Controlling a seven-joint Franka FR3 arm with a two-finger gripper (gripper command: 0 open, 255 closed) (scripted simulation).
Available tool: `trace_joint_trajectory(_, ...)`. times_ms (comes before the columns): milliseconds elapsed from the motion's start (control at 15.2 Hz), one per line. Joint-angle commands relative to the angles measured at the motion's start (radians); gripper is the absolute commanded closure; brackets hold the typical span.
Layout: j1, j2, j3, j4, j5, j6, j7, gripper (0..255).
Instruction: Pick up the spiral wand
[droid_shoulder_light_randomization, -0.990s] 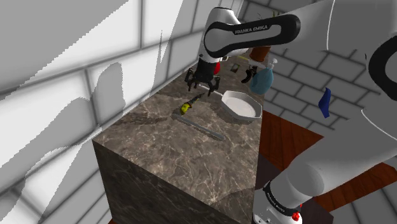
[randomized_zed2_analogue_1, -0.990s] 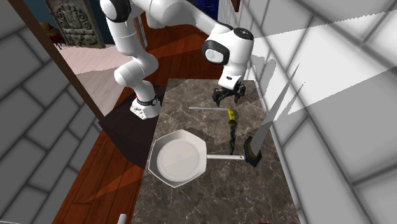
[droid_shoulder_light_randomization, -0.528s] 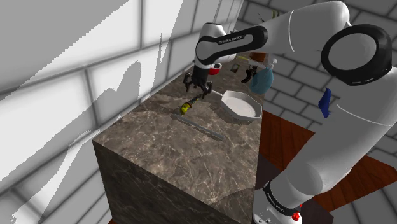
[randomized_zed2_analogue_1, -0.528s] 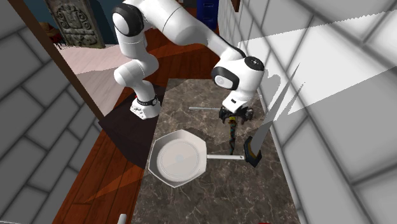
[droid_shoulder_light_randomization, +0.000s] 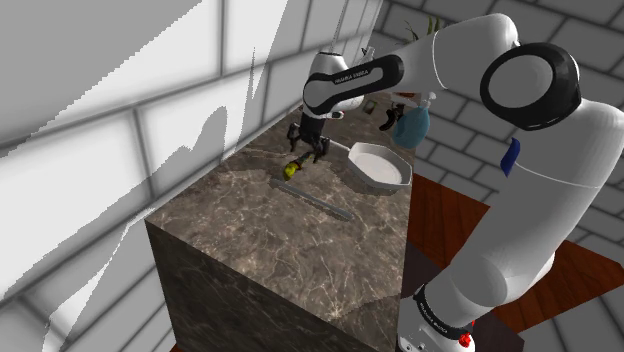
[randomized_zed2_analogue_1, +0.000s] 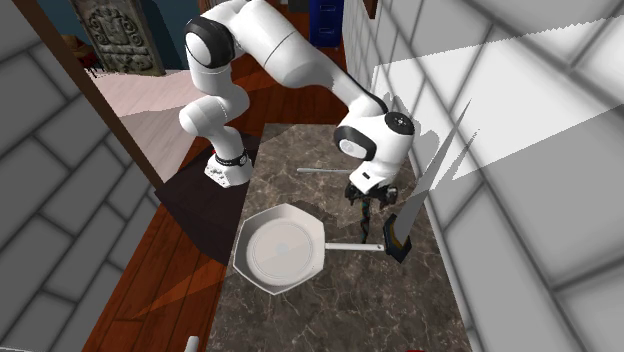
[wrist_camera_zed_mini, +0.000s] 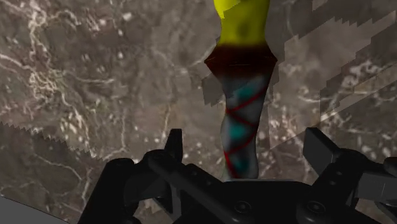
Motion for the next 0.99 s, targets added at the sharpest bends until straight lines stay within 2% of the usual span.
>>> trace_joint_trajectory(0,0.001,0.009,-0.001,-0.008,-0.003,0.017,0.002,0)
trace_joint_trajectory(66,0.001,0.009,-0.001,-0.008,-0.003,0.017,0.002,0)
trace_joint_trajectory(132,0.001,0.009,-0.001,-0.008,-0.002,0.017,0.002,255)
trace_joint_trajectory(726,0.001,0.009,-0.001,-0.008,-0.003,0.017,0.002,255)
trace_joint_trajectory(924,-0.001,-0.013,0.001,0.005,0.003,-0.017,-0.001,255)
